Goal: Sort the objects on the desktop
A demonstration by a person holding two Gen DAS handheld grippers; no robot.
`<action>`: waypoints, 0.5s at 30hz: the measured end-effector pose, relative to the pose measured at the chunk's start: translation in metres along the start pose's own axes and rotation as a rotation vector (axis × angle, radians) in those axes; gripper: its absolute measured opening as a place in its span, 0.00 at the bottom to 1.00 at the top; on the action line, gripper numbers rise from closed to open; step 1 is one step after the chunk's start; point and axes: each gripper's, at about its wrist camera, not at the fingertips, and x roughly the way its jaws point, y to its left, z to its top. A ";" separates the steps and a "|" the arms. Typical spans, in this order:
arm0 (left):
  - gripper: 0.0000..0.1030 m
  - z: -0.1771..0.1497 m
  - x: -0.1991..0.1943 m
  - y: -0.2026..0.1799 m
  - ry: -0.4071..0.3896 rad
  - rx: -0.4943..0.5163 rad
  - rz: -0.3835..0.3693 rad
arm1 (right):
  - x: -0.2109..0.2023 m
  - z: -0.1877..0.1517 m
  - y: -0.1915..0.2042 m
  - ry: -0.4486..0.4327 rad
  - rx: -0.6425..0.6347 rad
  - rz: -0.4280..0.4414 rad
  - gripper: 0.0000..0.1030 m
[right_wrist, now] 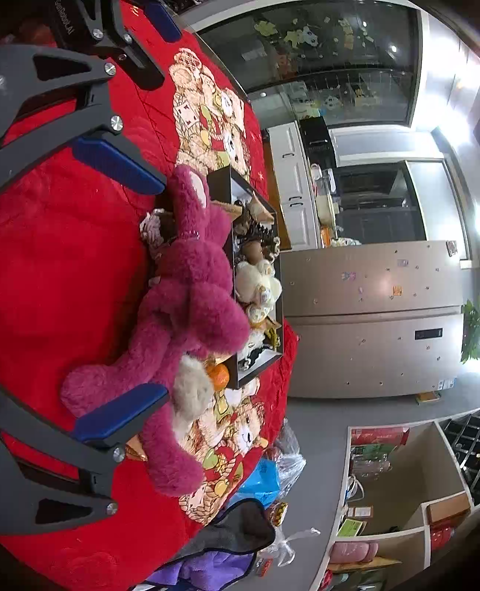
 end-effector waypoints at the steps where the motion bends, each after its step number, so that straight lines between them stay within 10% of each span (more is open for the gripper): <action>1: 1.00 0.000 0.009 -0.002 0.050 0.007 0.006 | 0.000 0.000 -0.001 0.000 0.004 0.013 1.00; 15: 1.00 -0.002 0.024 0.003 0.147 -0.052 -0.207 | -0.001 0.001 -0.011 0.012 0.067 0.126 1.00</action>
